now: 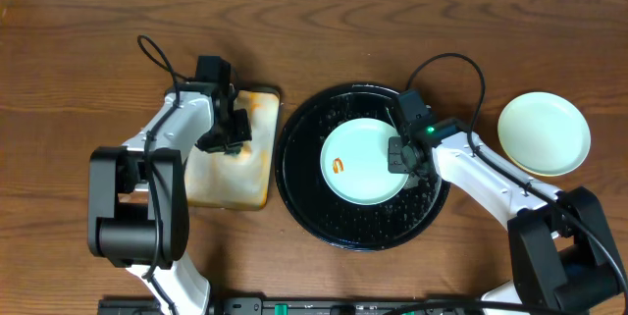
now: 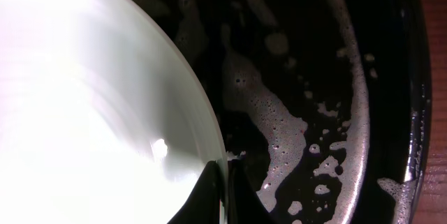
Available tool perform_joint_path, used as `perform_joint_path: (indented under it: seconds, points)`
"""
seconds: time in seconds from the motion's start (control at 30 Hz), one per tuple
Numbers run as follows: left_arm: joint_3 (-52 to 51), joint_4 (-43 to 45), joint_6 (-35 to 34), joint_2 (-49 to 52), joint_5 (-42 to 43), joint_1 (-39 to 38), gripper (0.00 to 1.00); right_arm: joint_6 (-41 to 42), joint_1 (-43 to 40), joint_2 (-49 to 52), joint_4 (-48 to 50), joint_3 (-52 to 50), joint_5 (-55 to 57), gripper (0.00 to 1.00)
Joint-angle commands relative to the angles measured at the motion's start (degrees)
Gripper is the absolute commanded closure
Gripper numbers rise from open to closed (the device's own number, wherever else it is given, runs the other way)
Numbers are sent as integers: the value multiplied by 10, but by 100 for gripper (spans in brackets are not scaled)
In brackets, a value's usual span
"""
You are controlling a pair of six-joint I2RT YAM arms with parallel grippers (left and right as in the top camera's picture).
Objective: Clean dirty plates on tray and stack at the side
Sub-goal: 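Rub the sponge in the soapy tray with the left gripper, then move the sponge onto the smaller light-blue plate and wipe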
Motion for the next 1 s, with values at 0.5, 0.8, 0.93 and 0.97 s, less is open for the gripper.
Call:
perform_joint_path:
  seconds: [0.5,0.8,0.93,0.97]
  points:
    - [69,-101,-3,-65,0,-1,92,-10,-8,-10,-2,4,27,99]
    - [71,-107,-4,-83,122,-2,92,-26,-8,-10,-2,4,25,99]
    - [73,-103,-19,-104,192,-17,92,-26,-8,-10,0,4,25,99]
    - [73,-100,-25,-111,197,-25,92,-26,-8,-10,0,4,25,99]
